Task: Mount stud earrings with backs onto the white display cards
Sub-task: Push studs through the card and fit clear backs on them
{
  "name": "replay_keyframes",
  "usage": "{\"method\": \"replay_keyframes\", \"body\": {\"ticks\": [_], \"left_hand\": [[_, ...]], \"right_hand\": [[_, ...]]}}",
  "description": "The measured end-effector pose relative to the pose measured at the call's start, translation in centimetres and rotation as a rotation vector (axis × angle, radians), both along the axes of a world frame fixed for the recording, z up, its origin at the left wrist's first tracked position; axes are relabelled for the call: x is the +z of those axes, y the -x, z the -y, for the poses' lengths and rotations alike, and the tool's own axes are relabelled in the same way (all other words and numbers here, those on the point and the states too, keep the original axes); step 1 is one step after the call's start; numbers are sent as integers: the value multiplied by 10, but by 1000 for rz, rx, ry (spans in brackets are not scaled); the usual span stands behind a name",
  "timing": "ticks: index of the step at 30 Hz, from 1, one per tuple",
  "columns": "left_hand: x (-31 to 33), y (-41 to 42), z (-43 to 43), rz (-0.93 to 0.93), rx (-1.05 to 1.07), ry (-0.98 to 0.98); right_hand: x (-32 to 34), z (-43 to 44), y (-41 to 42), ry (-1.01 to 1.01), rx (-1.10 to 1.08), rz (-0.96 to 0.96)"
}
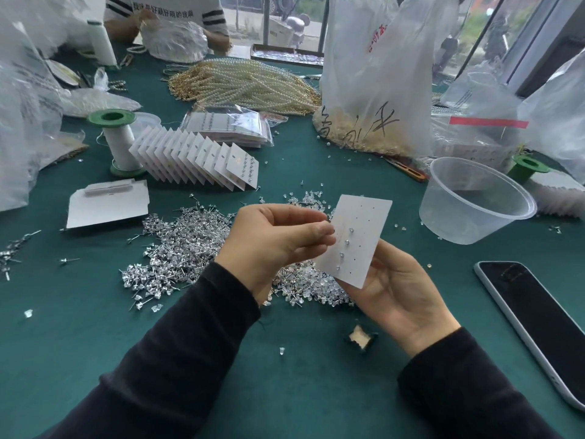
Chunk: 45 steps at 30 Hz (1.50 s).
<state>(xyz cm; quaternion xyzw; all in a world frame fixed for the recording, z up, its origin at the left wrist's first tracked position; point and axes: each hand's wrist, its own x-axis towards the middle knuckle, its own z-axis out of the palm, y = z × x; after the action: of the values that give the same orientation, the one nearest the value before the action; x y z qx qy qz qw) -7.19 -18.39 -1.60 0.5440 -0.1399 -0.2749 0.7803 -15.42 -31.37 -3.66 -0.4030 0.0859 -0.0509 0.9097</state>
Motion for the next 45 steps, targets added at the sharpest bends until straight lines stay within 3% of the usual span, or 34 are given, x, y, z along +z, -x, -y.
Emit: {"method": "replay_keyframes", "body": {"ticks": [2,8,23,32,45], "left_hand": [[1,1,0,36,-8,25],[2,10,6,469,130,-124],[-3,16,9,1023,341,-379],[-1,23,9,1015,187,-360],[-7,16,11,1127,262,-369]], "right_hand": [[-2,1,0,44,16,6],[-4,-2,1,95,64,62],[-4,-7,0,122,44,-3],[-6,-4,1,122,-25,55],[-8,-6,2,361,-252,52]]}}
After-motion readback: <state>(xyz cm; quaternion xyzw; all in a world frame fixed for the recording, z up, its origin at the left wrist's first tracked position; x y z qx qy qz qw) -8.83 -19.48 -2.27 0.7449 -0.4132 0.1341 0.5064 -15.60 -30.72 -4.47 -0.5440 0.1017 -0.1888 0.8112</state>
